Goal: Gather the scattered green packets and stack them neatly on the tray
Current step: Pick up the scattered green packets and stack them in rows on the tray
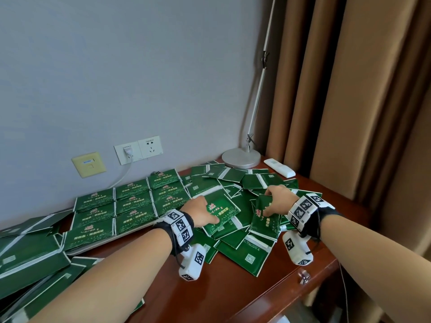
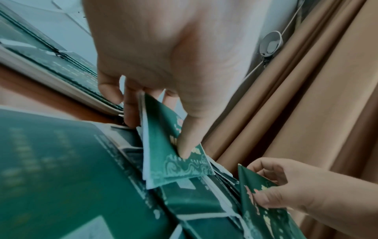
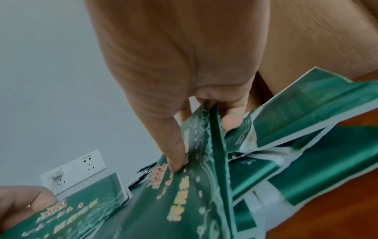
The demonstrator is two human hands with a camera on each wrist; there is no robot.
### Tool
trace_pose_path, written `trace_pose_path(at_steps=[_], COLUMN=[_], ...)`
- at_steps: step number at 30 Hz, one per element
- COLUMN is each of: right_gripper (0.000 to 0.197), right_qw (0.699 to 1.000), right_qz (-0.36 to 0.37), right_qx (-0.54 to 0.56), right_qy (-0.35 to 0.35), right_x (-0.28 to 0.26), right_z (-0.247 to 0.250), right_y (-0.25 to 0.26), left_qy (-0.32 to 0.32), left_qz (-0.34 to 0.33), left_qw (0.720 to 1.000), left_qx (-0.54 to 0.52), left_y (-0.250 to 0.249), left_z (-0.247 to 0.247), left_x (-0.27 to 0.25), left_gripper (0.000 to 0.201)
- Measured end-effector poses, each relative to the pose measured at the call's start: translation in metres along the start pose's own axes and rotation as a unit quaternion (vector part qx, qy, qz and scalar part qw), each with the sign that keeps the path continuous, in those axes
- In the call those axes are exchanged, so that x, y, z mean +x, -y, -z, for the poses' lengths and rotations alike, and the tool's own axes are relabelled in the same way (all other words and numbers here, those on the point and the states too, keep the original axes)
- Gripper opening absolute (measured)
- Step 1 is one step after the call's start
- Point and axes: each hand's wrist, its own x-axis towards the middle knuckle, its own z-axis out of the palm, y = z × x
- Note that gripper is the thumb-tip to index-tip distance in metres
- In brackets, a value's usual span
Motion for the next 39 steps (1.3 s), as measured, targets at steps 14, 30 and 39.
trace_pose_path(at_steps=[14, 30, 39], right_gripper=[0.022, 0.043, 0.041], right_qw=[0.976, 0.920, 0.906], right_qz=[0.018, 0.073, 0.068], right_qx=[0.176, 0.383, 0.417], right_qy=[-0.127, -0.048, -0.020], right_x=[-0.010, 0.061, 0.124], right_z=[0.036, -0.008, -0.045], right_y=[0.044, 0.182, 0.233], left_qy=[-0.029, -0.174, -0.218], left_qz=[0.075, 0.166, 0.203], left_qw=[0.918, 0.824, 0.800], left_qx=[-0.389, -0.514, -0.521], left_y=[0.016, 0.152, 0.214], left_z=[0.039, 0.099, 0.111], left_x=[-0.017, -0.014, 0.014], left_gripper=[0.055, 0.054, 0.062])
